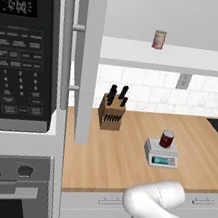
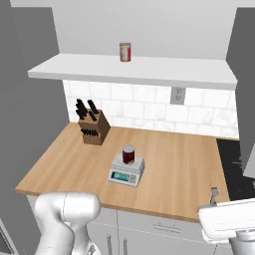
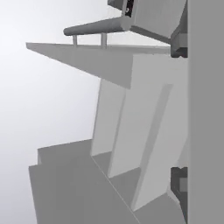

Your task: Pick the canned food and place it on the digital scale for weighing, and close the cabinet.

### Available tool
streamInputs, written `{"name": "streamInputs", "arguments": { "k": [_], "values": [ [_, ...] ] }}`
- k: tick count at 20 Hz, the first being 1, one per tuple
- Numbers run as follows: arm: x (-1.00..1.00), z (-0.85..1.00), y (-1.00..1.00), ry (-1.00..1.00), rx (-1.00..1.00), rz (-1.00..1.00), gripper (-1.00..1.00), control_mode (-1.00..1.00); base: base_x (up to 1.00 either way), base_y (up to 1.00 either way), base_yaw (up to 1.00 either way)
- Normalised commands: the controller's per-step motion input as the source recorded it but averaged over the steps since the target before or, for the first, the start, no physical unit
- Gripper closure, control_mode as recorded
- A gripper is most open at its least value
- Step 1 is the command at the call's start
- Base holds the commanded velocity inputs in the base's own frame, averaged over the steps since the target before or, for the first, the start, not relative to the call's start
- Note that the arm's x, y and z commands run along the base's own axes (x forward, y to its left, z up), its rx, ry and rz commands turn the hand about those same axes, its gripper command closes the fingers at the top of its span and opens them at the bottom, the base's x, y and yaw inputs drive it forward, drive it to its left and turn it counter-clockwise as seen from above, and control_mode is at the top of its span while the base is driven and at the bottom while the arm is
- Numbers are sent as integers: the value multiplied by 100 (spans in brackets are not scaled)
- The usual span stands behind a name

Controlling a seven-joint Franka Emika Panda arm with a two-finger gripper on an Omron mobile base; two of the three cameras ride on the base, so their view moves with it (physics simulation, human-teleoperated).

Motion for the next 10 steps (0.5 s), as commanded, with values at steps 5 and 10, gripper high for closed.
{"name": "streamInputs", "arguments": {
  "k": [5, 10],
  "values": [
    [55, -1, -42, 2, 8, 2, -100, -100, 0, 0, 0],
    [75, 0, -24, 5, 8, 3, -100, -100, 0, 0, 0]
  ]
}}
